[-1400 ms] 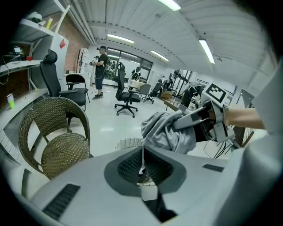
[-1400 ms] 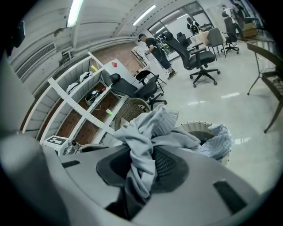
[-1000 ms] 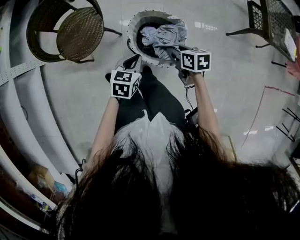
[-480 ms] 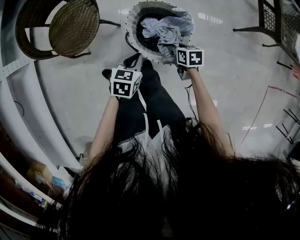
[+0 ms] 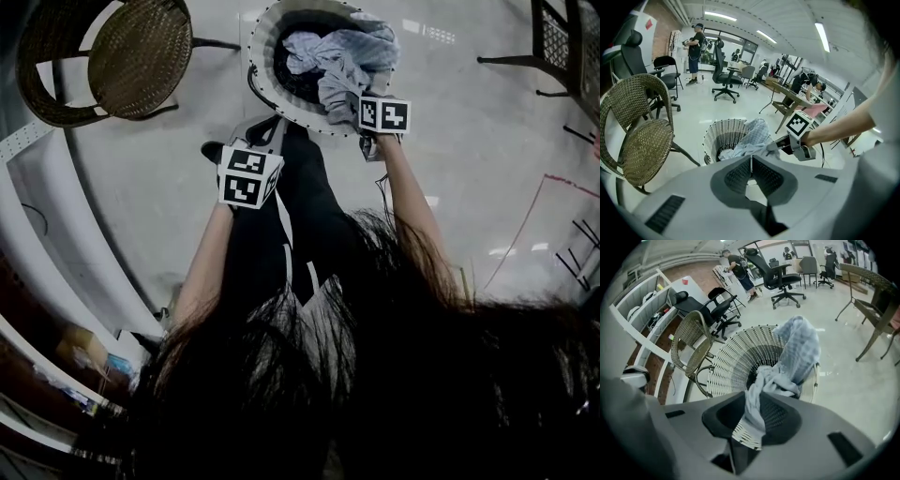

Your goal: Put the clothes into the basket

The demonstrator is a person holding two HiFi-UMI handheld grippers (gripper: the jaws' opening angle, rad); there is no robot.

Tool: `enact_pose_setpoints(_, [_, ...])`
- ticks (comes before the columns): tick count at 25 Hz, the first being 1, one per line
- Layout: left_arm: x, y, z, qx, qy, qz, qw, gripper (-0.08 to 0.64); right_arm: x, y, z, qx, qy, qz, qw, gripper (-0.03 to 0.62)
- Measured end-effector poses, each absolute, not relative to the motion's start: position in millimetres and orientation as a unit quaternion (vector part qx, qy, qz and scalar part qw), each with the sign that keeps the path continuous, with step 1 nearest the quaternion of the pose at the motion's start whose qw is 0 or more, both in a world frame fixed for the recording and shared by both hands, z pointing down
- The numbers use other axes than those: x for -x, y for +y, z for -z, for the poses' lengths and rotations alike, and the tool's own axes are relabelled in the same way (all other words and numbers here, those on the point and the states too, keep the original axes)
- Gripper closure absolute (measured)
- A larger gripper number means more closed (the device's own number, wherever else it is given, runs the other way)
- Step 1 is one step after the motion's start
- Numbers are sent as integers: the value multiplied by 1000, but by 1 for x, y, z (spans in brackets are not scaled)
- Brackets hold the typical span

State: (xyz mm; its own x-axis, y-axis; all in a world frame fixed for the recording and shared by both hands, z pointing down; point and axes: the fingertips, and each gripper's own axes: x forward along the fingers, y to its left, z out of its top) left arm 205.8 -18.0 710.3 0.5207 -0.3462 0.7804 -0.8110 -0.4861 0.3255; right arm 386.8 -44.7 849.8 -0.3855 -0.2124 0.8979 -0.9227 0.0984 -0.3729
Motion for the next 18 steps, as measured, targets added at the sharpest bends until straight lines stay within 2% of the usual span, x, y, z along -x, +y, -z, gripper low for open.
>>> enact_pose_setpoints(4, [-208,-17,-720,-795,-360,-333,356,538,-389,-41,-862,-417,-651,-521,360,487])
enact_pose_setpoints(7, [-205,-14,-722,-793,-361,-336,358,538,-388,-37,-861,-416,-653,-517,365,442])
enact_pose_setpoints(18, [-206,-12,-706,-795,-368,-333,348,538,-377,-41,-832,-423,-682,-501,325,439])
